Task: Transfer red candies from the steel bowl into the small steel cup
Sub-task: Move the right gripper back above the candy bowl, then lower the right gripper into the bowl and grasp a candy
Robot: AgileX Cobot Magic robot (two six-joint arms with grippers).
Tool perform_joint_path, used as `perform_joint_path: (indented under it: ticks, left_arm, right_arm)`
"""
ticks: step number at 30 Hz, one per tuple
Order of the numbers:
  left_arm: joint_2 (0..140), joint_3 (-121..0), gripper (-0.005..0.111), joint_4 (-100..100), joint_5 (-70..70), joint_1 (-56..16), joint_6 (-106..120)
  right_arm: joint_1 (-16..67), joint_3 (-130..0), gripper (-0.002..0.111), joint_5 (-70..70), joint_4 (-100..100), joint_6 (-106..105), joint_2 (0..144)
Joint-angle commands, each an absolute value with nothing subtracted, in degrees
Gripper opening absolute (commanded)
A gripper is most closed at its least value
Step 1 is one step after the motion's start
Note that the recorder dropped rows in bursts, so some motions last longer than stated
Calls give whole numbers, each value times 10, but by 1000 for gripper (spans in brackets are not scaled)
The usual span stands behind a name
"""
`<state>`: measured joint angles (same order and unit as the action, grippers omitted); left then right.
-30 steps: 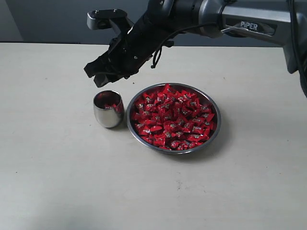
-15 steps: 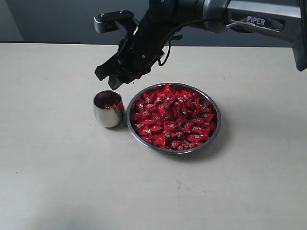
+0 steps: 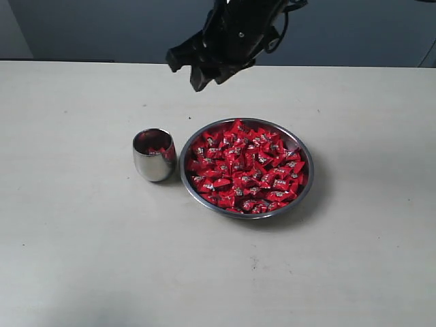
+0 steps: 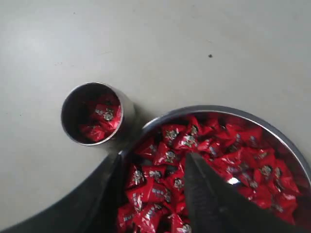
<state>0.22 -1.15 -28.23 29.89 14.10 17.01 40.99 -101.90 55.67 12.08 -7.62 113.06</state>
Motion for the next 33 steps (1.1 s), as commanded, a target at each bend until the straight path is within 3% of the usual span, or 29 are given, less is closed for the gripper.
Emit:
perform_joint_path:
  ticks: [1,13,29,33]
  left_arm:
    - [0,-10,0,-281,299,142,169]
    - [0,-10,0,-281,299,142,169]
    - [0,-10,0,-281,299,142,169]
    - [0,-10,0,-281,299,142,169]
  right_arm:
    - [380,-970,41,561,114,-36,1092]
    - [371,-854,41,464,101,-16,1047]
    - [320,-848,41,427,174,-95,1116]
    - [320,-848,48,428,217,-128,1136]
